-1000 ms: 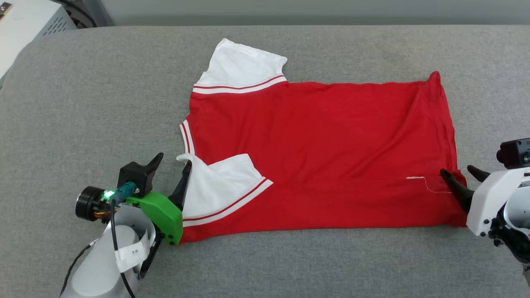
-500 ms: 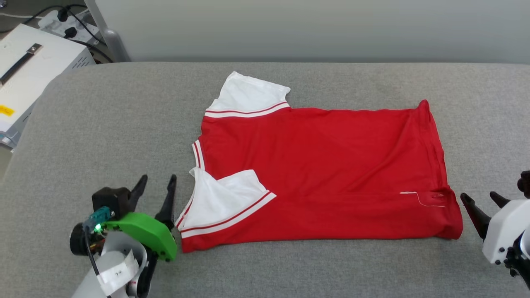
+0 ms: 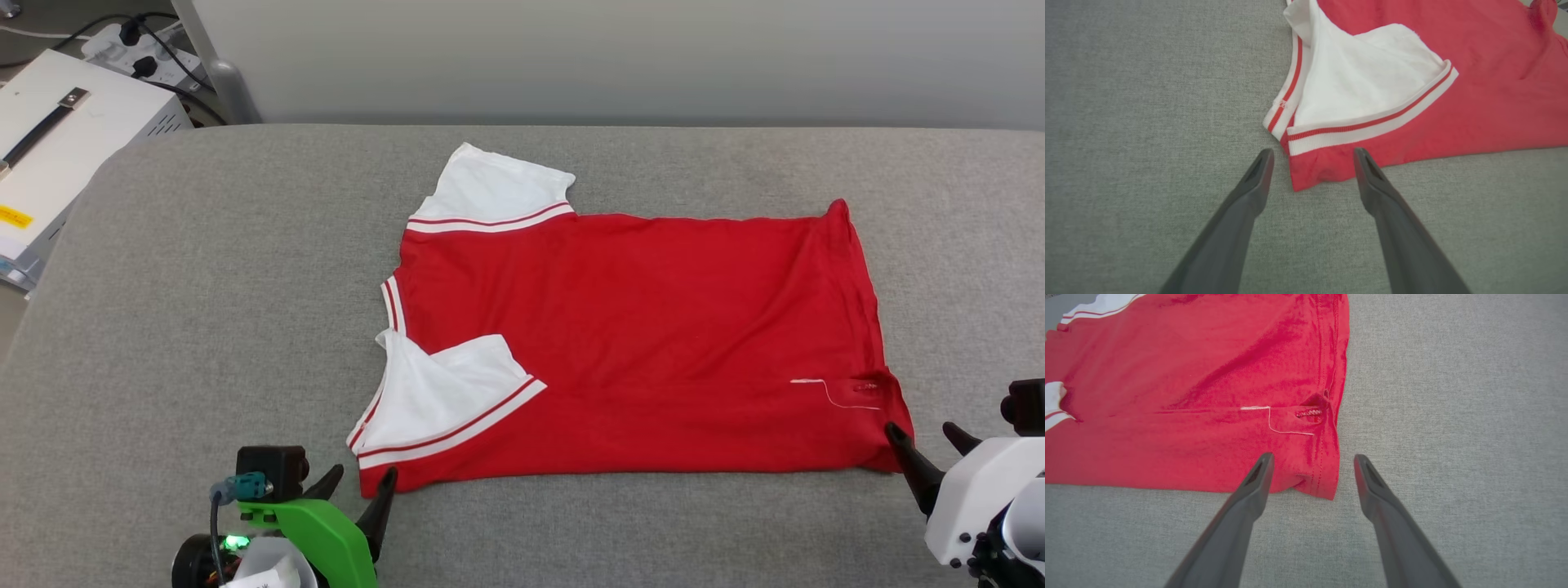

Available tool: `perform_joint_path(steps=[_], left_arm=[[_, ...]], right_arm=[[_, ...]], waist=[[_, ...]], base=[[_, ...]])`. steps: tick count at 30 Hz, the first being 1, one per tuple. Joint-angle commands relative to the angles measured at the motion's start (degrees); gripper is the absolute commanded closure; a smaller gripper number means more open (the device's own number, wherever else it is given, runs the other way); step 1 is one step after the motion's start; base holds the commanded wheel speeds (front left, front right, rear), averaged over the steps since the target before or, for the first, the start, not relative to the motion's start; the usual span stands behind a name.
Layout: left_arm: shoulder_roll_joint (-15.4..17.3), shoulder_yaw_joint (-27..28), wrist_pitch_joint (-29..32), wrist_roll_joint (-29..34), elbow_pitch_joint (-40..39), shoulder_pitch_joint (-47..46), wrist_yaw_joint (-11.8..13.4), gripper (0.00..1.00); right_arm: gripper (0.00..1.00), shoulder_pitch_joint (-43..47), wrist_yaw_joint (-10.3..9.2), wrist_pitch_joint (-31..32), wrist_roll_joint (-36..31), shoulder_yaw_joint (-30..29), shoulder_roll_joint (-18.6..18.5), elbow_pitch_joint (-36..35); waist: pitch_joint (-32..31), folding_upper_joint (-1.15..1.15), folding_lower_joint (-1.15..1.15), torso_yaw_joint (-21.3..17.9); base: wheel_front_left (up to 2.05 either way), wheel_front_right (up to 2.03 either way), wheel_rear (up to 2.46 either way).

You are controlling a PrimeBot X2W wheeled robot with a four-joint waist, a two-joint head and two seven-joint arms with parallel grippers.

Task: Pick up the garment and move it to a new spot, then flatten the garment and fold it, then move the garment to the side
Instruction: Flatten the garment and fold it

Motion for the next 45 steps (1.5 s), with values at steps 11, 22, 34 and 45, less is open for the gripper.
perform_joint_path(steps=[11, 22, 34, 45], left_arm=[[1.46, -0.12, 3.99, 2.35, 0.51, -2.29, 5.73, 0.0], [0.79, -3.08, 7.74, 1.93, 7.01, -2.97, 4.34, 1.0], [0.07, -2.33, 3.43, 0.9, -0.27, -3.72, 2.82, 1.0], [2.71, -2.79, 6.34, 2.61, -13.39, -2.59, 5.21, 1.0]], right_arm=[[0.0, 0.28, -0.46, 1.42, -2.07, 0.34, 3.02, -4.12], [0.0, -0.46, -0.46, 0.74, -2.52, 0.77, 3.14, -3.64], [0.0, -1.34, -0.46, 2.31, -5.2, -0.38, 0.23, -1.19], [0.0, -4.81, -0.46, 2.49, -8.22, -2.42, 1.72, 8.64]], waist=[[4.21, 0.4, 0.0, -2.27], [5.67, 0.4, 0.0, -3.08], [3.2, 0.4, 0.0, 0.75], [4.03, 0.4, 0.0, 3.44]], base=[[0.0, 0.0, 0.0], [0.0, 0.0, 0.0], [0.0, 0.0, 0.0], [0.0, 0.0, 0.0]])
